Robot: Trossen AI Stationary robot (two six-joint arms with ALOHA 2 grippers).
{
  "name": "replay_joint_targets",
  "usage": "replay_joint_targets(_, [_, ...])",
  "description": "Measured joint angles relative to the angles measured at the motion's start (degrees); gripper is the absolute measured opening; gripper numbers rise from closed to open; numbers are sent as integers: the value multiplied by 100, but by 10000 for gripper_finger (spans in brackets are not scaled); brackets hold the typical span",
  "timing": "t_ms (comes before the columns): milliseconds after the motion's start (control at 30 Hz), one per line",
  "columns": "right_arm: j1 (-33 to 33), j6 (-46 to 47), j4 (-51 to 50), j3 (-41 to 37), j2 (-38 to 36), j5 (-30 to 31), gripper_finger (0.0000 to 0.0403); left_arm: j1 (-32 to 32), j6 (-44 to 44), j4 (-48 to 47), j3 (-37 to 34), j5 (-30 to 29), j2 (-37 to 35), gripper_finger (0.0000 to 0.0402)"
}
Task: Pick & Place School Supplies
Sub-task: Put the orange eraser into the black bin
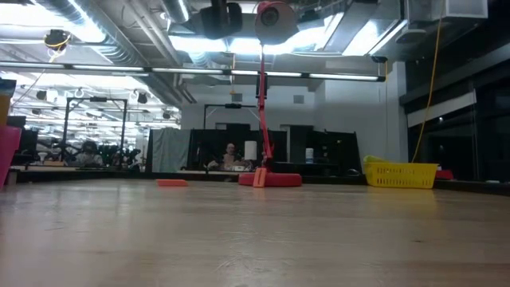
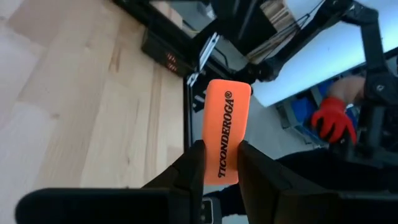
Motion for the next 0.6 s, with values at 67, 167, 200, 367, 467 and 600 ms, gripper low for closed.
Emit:
replay_joint_targets(67, [-19,-21,178,0,8,17,155,60,8,8,41,20,6,75])
replay_joint_targets(167, [-77,-103,239,6,60,49,155,165,37,4,82,57,6,75])
replay_joint_targets(200, [-83,-134,218,0,64,63,155,193,34,6,88,90,6,75])
replay_joint_targets(367, [-144,-301,508,2,200,97,156,300,-8,56,92,267,6,75])
replay_joint_targets(467, [-193,-331,617,2,303,192,156,336,-41,124,92,280,6,75])
replay_joint_targets(600, [-278,-338,796,2,419,211,156,334,-48,126,97,299,6,75])
